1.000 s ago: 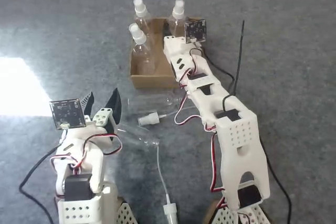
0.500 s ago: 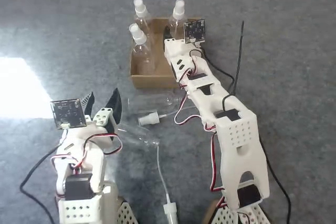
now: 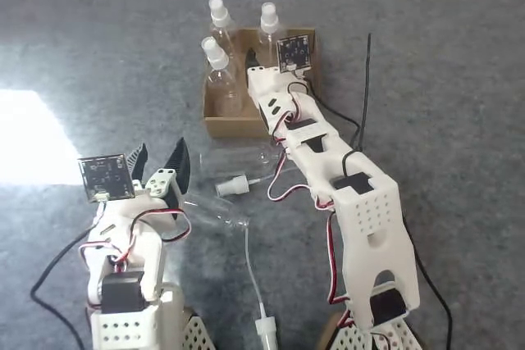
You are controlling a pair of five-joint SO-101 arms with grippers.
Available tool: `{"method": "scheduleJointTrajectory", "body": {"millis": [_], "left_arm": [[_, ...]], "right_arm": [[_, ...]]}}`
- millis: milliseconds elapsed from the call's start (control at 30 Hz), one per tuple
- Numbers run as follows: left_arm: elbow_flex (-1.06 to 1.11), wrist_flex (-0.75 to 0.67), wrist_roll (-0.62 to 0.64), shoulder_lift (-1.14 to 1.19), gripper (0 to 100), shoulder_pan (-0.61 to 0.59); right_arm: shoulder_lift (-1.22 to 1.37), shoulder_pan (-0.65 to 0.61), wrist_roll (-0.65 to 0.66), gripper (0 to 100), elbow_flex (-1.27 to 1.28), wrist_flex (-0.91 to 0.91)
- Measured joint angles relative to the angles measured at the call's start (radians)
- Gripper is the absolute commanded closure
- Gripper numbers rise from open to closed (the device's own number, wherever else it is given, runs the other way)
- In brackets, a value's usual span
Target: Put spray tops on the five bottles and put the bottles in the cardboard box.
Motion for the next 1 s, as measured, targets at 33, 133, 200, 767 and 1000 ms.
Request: {"method": "scheduleJointTrajectory", "body": {"millis": [33,133,200,767,1000], "left_arm": [[0.0,0.0,0.0,0.0,79,0.0],[0.0,0.0,0.0,0.0,79,0.0],[0.0,0.0,0.0,0.0,79,0.0],[0.0,0.0,0.0,0.0,79,0.0],[0.0,0.0,0.0,0.0,79,0.0]], "right_arm": [[0.0,0.0,0.0,71.9,0.0,0.0],[0.0,0.0,0.0,71.9,0.0,0.0],[0.0,0.0,0.0,71.9,0.0,0.009],[-0.164,0.025,-0.029,71.9,0.137,0.097],[-0.267,0.025,-0.029,71.9,0.256,0.103]]}}
